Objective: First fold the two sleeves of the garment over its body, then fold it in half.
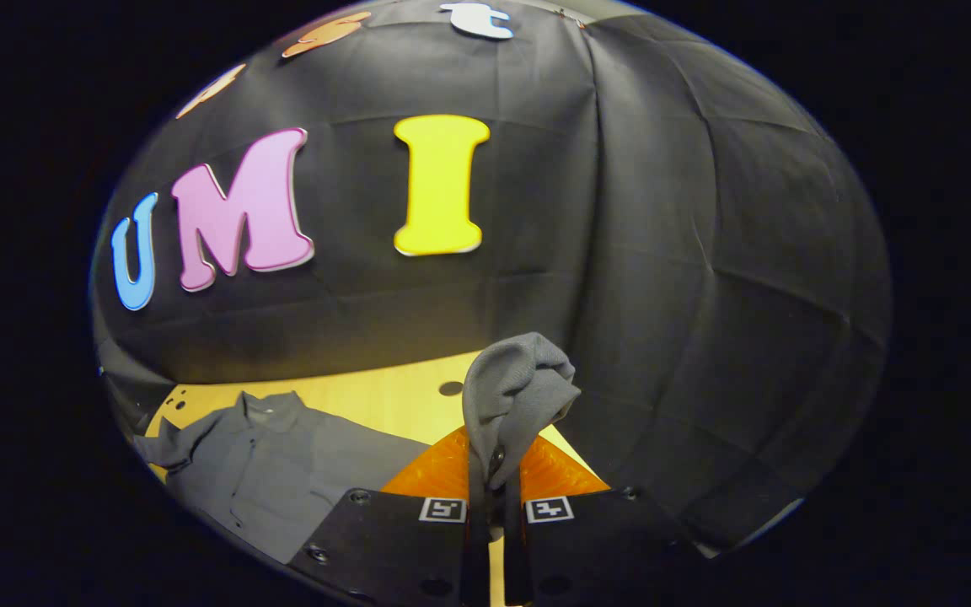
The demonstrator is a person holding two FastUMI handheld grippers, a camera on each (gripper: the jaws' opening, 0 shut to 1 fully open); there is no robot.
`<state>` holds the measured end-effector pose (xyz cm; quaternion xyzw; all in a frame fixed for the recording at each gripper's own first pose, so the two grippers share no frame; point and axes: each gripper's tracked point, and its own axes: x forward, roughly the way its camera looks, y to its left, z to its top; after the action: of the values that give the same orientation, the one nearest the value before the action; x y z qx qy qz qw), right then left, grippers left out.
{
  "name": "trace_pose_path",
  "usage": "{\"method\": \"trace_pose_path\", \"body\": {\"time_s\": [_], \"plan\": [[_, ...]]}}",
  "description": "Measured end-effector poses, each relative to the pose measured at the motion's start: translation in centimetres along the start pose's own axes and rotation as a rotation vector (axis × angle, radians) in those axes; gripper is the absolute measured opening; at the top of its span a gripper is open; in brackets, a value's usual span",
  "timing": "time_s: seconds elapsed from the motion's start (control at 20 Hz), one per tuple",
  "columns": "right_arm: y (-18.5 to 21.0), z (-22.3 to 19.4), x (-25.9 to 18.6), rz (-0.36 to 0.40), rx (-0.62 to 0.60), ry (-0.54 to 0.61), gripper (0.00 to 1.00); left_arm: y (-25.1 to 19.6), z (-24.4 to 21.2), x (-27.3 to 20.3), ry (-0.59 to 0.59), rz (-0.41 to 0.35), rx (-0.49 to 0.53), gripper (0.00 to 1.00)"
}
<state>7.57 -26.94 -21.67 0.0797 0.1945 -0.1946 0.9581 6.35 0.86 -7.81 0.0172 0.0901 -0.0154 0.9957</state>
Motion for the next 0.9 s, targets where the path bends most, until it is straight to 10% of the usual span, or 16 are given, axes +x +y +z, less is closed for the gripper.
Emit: {"method": "trace_pose_path", "body": {"time_s": [0.45, 0.9], "plan": [[17.3, 4.9, -4.8, 0.155, -0.015, -0.097, 0.11, 12.2, -2.8, 0.1, -0.025, 0.062, -0.025, 0.96], [36.0, -0.1, -4.1, 0.348, -0.124, -0.019, 0.11, 25.2, -9.7, 3.2, 0.041, 0.177, -0.047, 0.96]]}}
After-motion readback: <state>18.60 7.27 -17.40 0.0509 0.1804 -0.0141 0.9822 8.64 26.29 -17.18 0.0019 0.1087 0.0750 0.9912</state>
